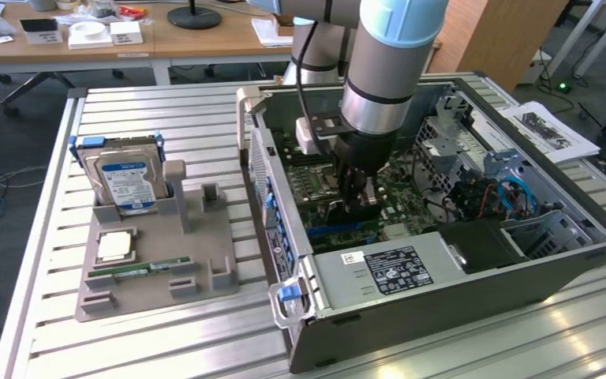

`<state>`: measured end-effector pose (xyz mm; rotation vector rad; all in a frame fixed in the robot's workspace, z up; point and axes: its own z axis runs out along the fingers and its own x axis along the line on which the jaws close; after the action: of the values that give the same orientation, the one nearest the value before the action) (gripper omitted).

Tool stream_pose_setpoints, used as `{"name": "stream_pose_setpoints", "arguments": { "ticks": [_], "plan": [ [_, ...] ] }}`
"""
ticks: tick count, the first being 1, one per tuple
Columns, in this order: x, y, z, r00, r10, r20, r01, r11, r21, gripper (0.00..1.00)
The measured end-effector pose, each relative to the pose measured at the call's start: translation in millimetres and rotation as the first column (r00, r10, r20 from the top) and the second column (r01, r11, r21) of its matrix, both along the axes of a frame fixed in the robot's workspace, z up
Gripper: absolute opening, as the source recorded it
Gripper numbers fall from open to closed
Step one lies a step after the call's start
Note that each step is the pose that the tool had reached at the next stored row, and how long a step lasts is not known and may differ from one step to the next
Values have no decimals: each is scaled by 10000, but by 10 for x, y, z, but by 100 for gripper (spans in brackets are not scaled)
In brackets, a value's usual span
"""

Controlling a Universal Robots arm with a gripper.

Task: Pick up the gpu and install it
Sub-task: 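Insert the gpu into the slot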

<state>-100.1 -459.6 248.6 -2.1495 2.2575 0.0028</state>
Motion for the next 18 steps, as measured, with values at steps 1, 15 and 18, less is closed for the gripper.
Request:
{"name": "stream_pose_setpoints", "arguments": {
  "ticks": [1, 15, 18],
  "plan": [
    [0, 0, 0, 10000, -9, 0, 9, 10000, 0, 27],
    [-3, 0, -26, 10000, -9, 0, 9, 10000, 0, 27],
    [-3, 0, -28, 10000, -9, 0, 9, 10000, 0, 27]
  ]
}}
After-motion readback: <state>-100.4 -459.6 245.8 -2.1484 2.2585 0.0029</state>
